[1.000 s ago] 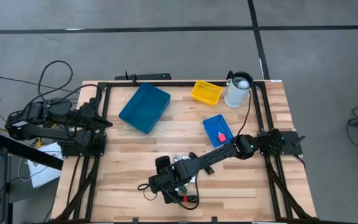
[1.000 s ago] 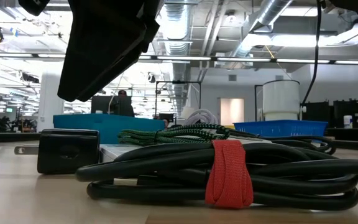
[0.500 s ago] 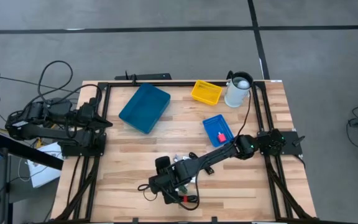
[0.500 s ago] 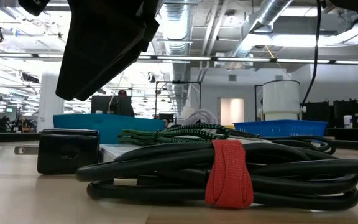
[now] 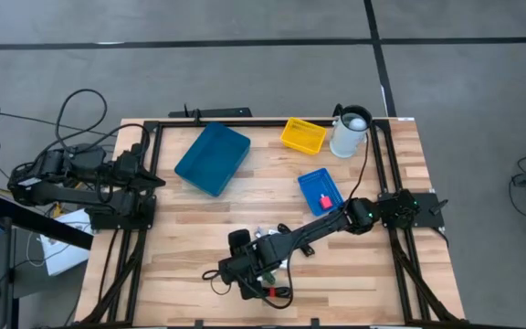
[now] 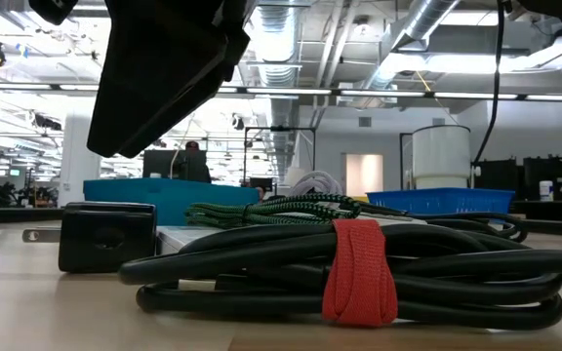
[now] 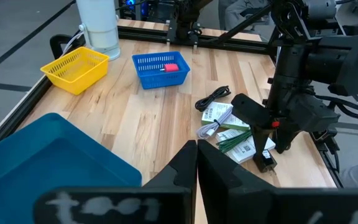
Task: Pick and place items into bin
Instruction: Put the black charger adapter into the blue bin
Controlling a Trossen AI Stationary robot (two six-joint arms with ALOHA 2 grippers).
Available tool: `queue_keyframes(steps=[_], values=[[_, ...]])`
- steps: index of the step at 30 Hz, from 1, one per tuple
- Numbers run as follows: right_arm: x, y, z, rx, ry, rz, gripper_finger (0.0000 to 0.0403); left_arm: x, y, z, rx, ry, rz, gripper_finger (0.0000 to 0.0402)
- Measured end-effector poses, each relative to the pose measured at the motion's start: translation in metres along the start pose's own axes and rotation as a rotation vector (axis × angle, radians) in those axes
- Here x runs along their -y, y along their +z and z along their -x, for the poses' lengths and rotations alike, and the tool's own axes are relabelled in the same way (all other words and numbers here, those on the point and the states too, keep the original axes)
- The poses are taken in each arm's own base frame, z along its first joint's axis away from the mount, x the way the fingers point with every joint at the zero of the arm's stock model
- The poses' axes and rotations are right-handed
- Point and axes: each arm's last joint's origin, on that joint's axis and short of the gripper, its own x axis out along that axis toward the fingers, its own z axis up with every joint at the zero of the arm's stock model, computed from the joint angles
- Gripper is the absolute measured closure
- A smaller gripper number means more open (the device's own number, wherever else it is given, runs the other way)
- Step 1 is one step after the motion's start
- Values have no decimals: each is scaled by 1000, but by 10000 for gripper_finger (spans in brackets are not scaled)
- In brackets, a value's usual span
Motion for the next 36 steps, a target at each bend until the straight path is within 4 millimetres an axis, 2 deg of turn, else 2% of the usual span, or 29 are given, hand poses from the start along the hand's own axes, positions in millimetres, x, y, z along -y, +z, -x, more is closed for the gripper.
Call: queue_keyframes(steps=[6,24,36], values=[[-4,-5,-17,-27,4,-5,166,0,0,0,0,0,0,401],[-4,-7,-21,-43,14,-4,166,0,0,0,0,0,0,401],[-6,-13,-44,-68,57,-8,167,0,0,0,0,0,0,401]])
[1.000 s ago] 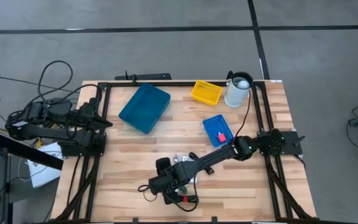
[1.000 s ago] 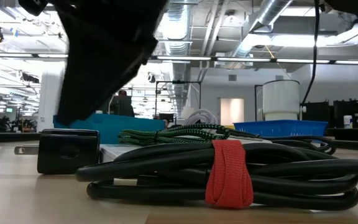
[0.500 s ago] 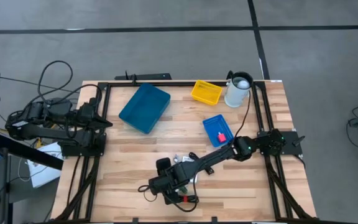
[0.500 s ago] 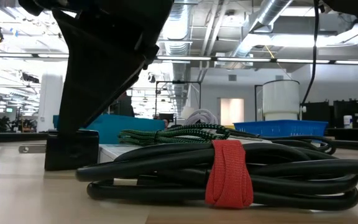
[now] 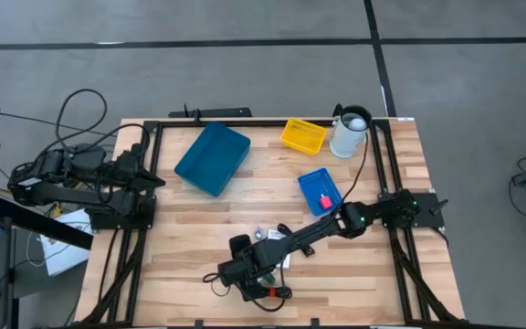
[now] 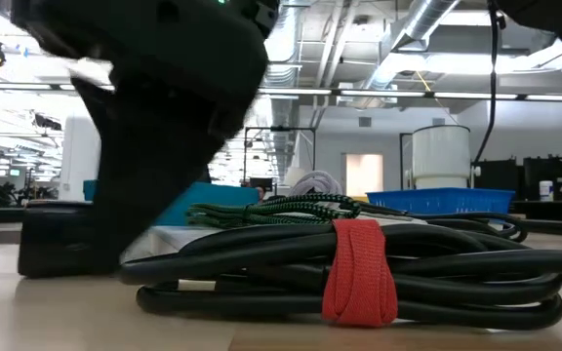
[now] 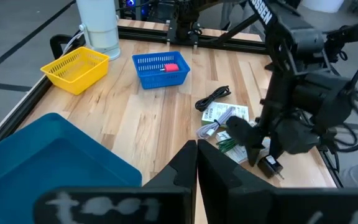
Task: Pick and place items into bin
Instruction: Put the black charger adapter into the blue bin
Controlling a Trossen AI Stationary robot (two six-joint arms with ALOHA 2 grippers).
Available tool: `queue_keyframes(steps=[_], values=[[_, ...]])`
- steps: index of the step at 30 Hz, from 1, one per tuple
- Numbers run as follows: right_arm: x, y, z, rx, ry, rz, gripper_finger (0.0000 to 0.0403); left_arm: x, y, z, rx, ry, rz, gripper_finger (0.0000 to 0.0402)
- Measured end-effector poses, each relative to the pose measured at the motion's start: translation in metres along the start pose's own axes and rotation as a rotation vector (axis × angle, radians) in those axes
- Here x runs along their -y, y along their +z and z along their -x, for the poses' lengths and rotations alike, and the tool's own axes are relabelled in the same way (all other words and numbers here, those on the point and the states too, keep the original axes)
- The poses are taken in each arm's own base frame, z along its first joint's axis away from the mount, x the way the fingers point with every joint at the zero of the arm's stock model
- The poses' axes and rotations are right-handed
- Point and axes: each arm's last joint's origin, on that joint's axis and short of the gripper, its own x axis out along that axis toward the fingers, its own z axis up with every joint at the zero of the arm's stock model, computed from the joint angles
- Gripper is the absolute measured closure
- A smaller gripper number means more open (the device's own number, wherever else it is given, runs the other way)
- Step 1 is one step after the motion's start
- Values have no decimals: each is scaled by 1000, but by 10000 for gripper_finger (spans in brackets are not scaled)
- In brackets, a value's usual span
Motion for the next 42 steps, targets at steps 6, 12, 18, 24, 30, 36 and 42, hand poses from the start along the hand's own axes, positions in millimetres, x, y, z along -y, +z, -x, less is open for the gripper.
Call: queue_keyframes(steps=[6,12,18,24,30,36,42], values=[[0,0,-3,4,0,-1,180,0,0,0,0,0,0,401],[0,0,-3,4,-1,-1,186,0,0,0,1,0,0,401],[0,0,-3,5,-1,0,181,0,0,0,0,0,0,401],[0,1,-3,13,-2,10,181,0,0,0,0,0,0,401],[0,3,-3,34,-3,33,181,0,0,0,0,0,0,401],[1,5,-3,58,-4,50,182,0,0,0,0,0,0,401],[1,7,-3,70,-4,54,182,0,0,0,0,0,0,401]])
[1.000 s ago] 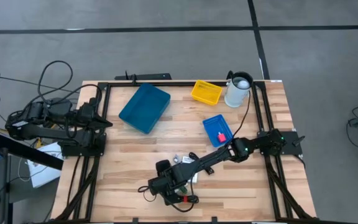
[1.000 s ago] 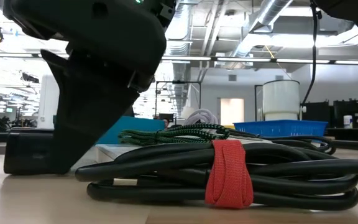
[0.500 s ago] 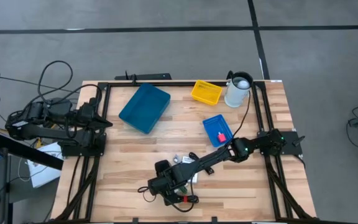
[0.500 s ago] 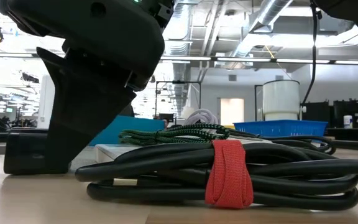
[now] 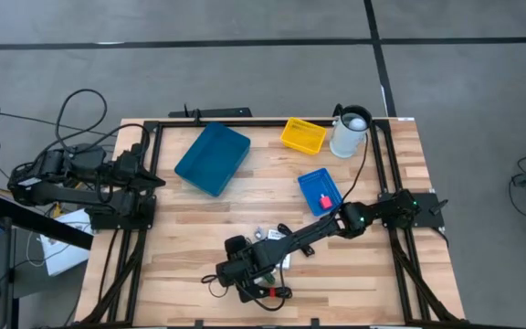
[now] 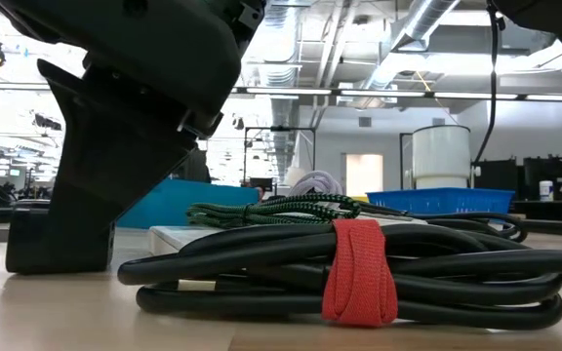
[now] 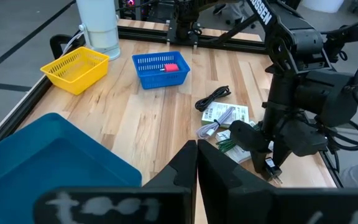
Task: Pick and place items into bin
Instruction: Put the black charger adapter into the blue bin
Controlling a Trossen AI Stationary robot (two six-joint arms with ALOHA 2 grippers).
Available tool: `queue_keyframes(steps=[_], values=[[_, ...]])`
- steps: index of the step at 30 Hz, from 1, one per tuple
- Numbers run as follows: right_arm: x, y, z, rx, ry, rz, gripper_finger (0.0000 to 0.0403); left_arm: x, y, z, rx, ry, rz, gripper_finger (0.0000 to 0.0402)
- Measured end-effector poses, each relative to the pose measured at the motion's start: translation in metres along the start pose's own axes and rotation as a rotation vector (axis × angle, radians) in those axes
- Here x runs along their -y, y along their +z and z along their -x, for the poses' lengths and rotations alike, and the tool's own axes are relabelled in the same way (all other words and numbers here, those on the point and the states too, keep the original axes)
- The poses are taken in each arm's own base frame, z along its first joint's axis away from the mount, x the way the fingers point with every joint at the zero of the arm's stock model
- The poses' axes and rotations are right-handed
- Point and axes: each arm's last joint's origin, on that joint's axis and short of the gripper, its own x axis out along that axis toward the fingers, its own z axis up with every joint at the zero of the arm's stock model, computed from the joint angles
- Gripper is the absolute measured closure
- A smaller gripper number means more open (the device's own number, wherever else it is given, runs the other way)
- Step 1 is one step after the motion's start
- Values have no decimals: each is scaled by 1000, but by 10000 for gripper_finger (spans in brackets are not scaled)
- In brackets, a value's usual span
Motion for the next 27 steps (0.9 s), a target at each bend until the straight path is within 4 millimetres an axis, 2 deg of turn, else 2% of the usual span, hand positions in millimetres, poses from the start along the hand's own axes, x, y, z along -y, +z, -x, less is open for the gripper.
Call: queue_keyframes(steps=[6,15,18,23,27], values=[[0,0,0,4,0,-8,199,0,0,0,0,0,0,401],[0,1,1,5,3,-8,262,0,0,0,0,0,0,401],[0,1,1,5,3,-9,261,0,0,0,0,0,0,401],[0,0,1,-2,4,-8,235,0,0,0,0,0,0,401],[0,-2,2,-24,5,-7,250,0,0,0,0,0,0,401]])
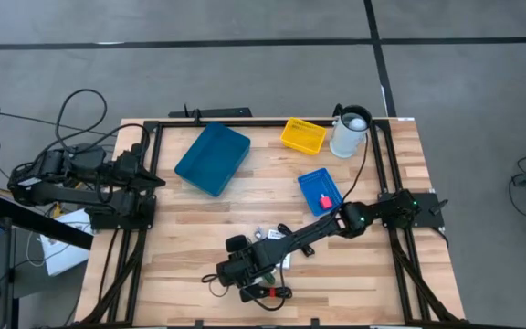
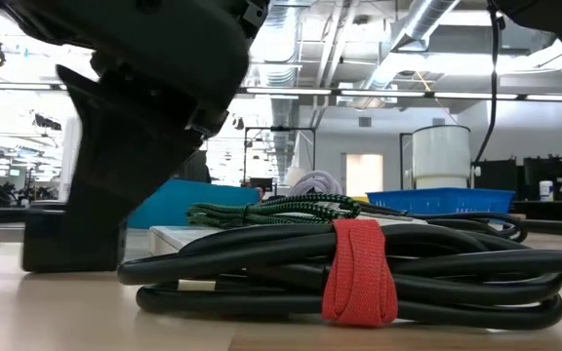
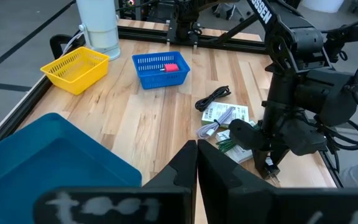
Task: Pick and place items into bin
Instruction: Put the black charger adapter into the blue bin
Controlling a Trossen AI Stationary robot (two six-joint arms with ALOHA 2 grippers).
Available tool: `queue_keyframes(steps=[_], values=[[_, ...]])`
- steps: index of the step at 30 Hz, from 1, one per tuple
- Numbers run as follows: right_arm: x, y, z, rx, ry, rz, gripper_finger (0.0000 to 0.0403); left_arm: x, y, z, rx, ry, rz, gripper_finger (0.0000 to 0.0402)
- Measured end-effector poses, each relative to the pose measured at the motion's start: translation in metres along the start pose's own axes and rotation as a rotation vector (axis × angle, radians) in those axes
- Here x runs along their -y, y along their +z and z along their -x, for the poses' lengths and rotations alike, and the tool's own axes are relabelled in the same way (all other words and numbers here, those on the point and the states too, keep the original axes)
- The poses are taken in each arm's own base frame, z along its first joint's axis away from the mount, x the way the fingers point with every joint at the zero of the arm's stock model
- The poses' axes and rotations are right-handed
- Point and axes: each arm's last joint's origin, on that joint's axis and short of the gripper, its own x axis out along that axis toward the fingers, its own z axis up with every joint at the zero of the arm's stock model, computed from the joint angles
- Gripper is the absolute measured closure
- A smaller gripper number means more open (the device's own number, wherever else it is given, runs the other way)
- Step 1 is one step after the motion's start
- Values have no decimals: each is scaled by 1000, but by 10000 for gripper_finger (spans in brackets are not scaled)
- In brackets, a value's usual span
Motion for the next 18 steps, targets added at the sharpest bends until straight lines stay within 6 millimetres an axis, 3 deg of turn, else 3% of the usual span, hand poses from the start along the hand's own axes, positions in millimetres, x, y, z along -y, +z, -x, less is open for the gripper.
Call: queue_keyframes(steps=[7,11,18], values=[[0,-3,5,-45,25,0,266,0,0,0,0,0,0,401],[-1,-2,8,-51,28,4,247,0,0,0,0,0,0,401],[1,3,29,-26,26,11,266,0,0,0,0,0,0,401]])
